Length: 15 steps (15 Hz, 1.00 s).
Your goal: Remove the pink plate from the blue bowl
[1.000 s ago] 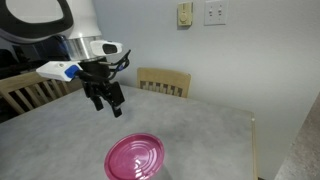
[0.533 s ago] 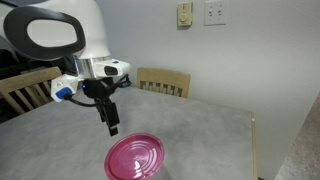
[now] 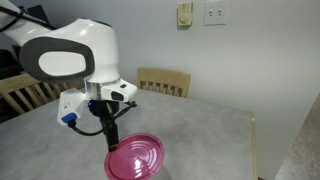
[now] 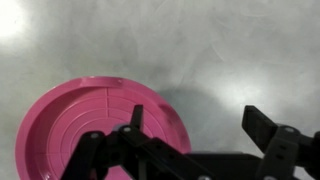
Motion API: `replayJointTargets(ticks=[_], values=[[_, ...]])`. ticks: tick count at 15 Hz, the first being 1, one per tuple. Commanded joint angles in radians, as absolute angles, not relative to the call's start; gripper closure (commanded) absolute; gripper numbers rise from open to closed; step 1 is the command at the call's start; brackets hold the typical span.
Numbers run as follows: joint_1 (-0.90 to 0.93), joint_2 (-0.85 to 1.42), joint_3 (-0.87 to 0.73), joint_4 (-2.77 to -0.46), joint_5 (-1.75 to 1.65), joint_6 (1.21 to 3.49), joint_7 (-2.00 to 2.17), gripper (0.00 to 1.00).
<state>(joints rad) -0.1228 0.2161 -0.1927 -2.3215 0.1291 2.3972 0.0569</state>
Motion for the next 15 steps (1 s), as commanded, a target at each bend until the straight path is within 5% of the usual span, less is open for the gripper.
replayJointTargets(ticks=[1,7,10,12,15], values=[[-0.157,0.247,-0.165,-2.309,0.132,2.424,-0.06,0.0],[-0.159,0.264,-0.155,-2.296,0.086,2.426,-0.222,0.0],[-0.16,0.272,-0.153,-2.288,0.061,2.425,-0.257,0.16],[-0.162,0.274,-0.154,-2.287,0.049,2.428,-0.274,0.39],[-0.166,0.274,-0.154,-2.287,0.038,2.431,-0.29,0.59]])
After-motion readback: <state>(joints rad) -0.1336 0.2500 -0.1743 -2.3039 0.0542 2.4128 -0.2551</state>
